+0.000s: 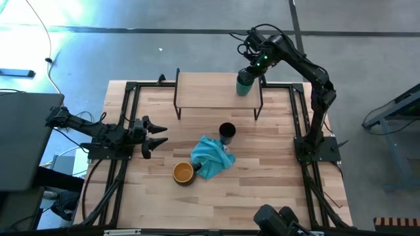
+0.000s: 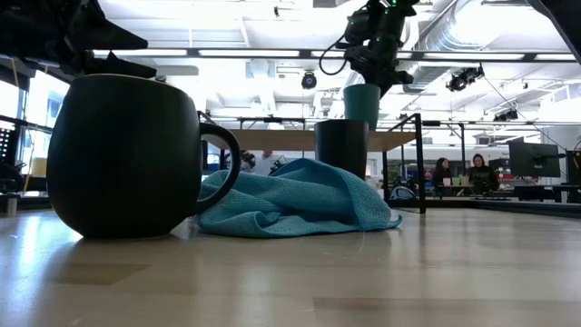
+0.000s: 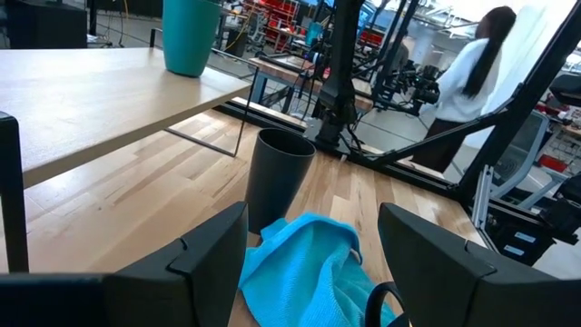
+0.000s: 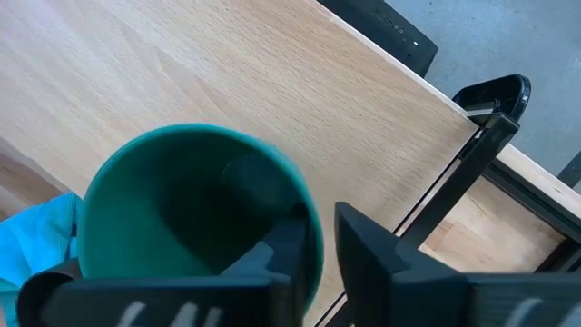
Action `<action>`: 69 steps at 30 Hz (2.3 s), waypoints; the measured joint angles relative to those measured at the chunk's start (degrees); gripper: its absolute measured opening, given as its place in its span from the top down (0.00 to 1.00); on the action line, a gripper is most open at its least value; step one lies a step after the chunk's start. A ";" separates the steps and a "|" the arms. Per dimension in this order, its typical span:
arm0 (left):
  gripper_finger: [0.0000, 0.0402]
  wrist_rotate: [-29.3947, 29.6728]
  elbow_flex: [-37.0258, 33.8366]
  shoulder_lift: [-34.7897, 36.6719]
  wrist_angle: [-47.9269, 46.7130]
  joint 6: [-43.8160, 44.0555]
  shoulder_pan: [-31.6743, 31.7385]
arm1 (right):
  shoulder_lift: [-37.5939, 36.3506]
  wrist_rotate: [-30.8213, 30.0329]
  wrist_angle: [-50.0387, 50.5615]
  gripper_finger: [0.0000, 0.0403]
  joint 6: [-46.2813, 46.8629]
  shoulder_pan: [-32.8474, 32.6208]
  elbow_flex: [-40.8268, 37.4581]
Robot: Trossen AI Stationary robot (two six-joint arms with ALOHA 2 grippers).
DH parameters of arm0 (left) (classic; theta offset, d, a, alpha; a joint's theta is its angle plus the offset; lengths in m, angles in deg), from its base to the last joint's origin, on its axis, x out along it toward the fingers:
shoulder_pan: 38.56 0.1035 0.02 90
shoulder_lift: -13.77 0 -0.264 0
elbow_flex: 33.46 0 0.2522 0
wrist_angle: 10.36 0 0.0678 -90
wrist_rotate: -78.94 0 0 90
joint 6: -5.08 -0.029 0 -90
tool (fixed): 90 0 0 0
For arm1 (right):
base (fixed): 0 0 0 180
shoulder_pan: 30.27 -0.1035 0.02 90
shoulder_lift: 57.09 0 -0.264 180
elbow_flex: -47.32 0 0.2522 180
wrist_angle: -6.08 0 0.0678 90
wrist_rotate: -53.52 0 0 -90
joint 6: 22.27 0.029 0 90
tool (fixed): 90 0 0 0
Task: Stack small to large cups/mugs on shelf
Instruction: Put the green cup on the shelf, then put the black cup on the shelf
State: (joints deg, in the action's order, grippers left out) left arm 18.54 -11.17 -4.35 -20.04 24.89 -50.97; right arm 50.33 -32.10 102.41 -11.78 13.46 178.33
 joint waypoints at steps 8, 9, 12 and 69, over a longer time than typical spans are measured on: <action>0.41 0.02 0.00 -0.01 0.01 0.00 0.00 | 0.00 0.15 -0.17 0.80 -0.01 0.02 0.00; 0.41 0.02 0.00 -0.01 0.02 0.01 0.00 | 0.00 0.13 -0.26 0.80 -0.02 0.01 0.00; 0.41 0.02 0.00 -0.01 0.02 0.01 0.00 | 0.00 0.29 -0.55 0.80 -0.03 0.02 0.00; 0.41 -3.06 0.00 -0.01 0.15 6.43 0.00 | -29.00 -0.07 3.13 0.80 1.03 -23.87 0.00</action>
State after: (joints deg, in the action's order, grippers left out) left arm 15.48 -11.17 -4.36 -19.89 31.32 -50.97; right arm 21.32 -32.17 105.54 -10.76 -10.41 178.33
